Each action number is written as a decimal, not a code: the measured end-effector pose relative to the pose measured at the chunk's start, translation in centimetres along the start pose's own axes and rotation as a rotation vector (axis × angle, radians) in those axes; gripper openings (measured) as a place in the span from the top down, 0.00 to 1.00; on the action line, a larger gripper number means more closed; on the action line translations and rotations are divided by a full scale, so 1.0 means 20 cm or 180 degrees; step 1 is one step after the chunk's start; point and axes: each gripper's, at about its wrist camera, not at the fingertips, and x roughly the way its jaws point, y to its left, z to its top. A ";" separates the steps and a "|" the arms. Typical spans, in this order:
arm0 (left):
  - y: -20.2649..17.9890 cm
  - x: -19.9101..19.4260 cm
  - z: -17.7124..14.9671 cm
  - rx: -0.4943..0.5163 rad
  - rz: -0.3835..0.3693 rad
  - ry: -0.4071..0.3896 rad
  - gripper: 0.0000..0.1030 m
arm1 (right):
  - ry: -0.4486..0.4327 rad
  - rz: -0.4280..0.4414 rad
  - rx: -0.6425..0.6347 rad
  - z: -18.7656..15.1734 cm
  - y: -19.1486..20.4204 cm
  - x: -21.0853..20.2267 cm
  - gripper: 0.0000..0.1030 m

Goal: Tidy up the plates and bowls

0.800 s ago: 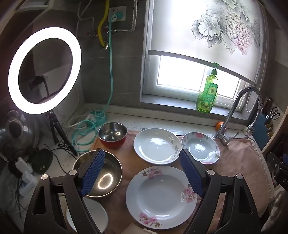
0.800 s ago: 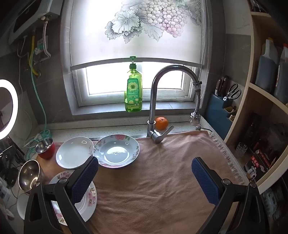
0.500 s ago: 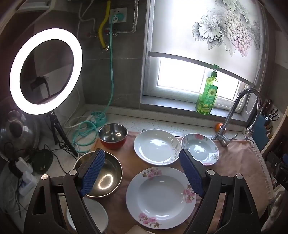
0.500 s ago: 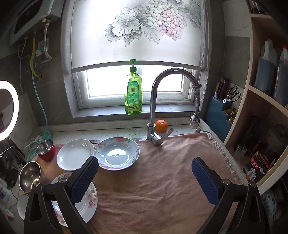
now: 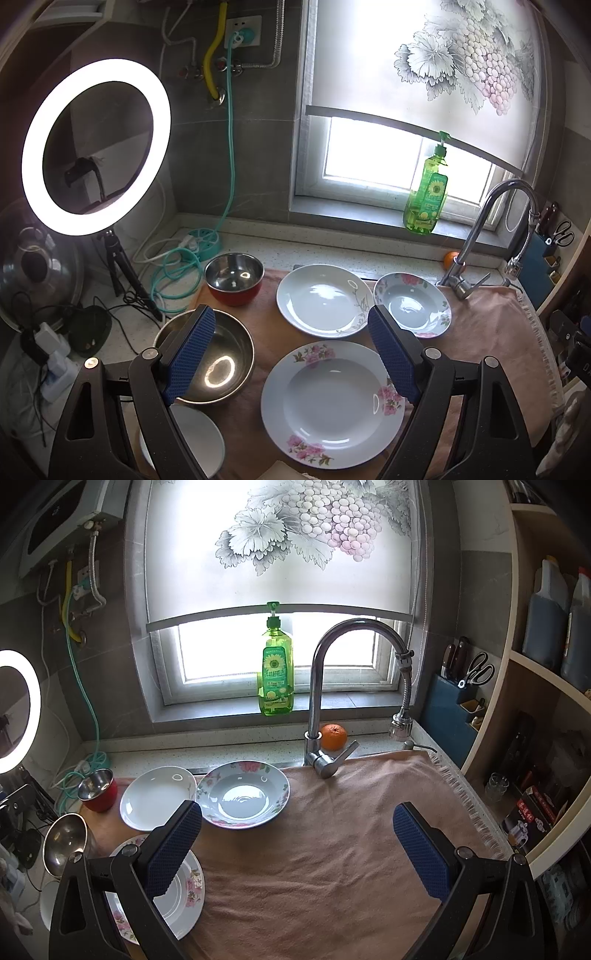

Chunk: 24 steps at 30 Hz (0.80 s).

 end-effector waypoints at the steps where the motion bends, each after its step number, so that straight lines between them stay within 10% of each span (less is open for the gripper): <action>1: -0.01 0.00 0.00 0.0005 0.0002 0.0003 0.17 | -0.0001 0.0001 0.0001 0.00 0.00 0.00 0.01; 24: -0.03 0.03 -0.01 -0.0009 -0.0028 0.0013 0.17 | 0.0044 -0.0008 -0.0017 0.00 0.00 0.03 0.01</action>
